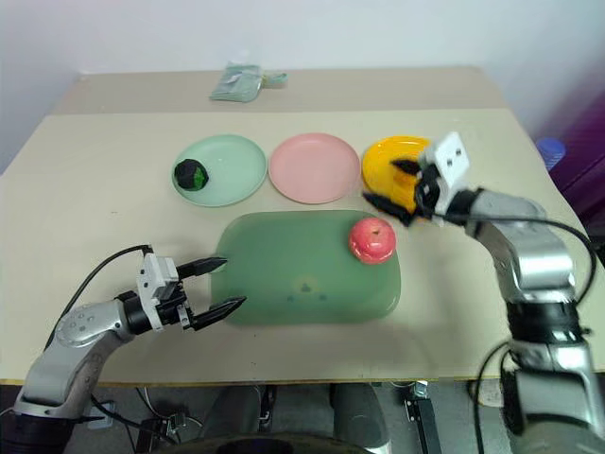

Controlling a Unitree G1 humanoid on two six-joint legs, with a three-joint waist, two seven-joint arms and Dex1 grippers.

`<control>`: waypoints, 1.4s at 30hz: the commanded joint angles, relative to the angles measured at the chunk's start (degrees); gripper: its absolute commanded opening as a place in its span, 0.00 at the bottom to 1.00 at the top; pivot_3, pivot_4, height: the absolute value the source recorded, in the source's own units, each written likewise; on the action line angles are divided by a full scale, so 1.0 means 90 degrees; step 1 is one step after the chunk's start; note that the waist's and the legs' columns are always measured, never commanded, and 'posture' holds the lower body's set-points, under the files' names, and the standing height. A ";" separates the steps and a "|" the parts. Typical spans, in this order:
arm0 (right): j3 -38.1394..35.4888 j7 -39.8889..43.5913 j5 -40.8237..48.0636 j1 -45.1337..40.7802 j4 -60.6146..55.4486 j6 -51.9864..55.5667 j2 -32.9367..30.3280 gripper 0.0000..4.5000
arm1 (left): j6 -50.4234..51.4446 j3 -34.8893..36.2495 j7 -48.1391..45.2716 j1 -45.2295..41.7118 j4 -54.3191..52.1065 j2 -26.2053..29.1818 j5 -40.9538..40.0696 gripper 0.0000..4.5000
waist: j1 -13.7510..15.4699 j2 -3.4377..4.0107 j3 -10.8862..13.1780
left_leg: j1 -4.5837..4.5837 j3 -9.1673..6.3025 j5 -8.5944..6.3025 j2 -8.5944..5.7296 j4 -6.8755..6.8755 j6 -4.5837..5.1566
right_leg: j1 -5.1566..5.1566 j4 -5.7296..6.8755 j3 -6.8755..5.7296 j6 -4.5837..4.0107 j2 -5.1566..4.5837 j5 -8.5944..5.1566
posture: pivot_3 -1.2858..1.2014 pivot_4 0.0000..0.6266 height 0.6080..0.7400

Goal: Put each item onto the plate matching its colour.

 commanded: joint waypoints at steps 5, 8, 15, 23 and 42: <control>0.0641 -0.0100 -0.0917 0.0495 -0.0012 -0.0496 -0.0099 0.94 | 0.0230 -0.0056 -0.0035 -0.0448 -0.0141 0.0072 -0.0130 1.00 | -0.0049 0.0006 -0.0005 | 0.0017 0.0007 0.0000 0.0005 0.0006 0.0000 | 0.0007 0.0007 0.0005 -0.0002 0.0011 0.0000 | 0.52 0.24 1.00; 0.0496 -0.0231 -0.0644 0.0249 -0.0134 -0.0405 0.0246 0.74 | 0.0474 0.0037 0.0009 -0.0530 -0.0339 0.0165 -0.0251 1.00 | -0.0034 0.0004 -0.0004 | 0.0015 0.0004 0.0000 0.0006 0.0005 0.0000 | 0.0004 0.0010 0.0004 -0.0002 0.0014 0.0000 | 0.52 0.24 1.00; 0.0757 -0.1462 -0.0764 -0.1216 0.0440 -0.0036 0.1727 0.72 | 0.0676 0.0683 0.0777 -0.0542 -0.0513 0.0144 -0.0255 1.00 | -0.0048 0.0003 -0.0002 | 0.0004 0.0000 0.0001 0.0005 0.0004 -0.0001 | -0.0009 0.0012 0.0005 -0.0002 0.0009 0.0001 | 0.52 0.24 1.00; 0.1090 -0.3146 -0.1860 -0.3034 0.3186 -0.0317 0.3197 0.94 | 0.1178 0.1213 0.1614 -0.0368 -0.1252 0.0098 -0.0478 1.00 | -0.0013 0.0001 -0.0002 | -0.0020 -0.0001 0.0007 -0.0003 -0.0002 -0.0014 | -0.0036 0.0011 0.0000 -0.0007 0.0000 0.0004 | 0.52 0.24 1.00; -0.1327 0.0079 -0.0061 0.1127 0.0765 -0.0921 0.0036 1.00 | 0.1750 0.2588 0.2762 0.0448 -0.1475 0.0140 -0.0245 1.00 | -0.0093 0.0003 -0.0003 | -0.0044 0.0007 0.0010 0.0011 0.0004 -0.0016 | -0.0062 0.0024 0.0005 -0.0008 0.0019 0.0005 | 0.52 0.24 1.00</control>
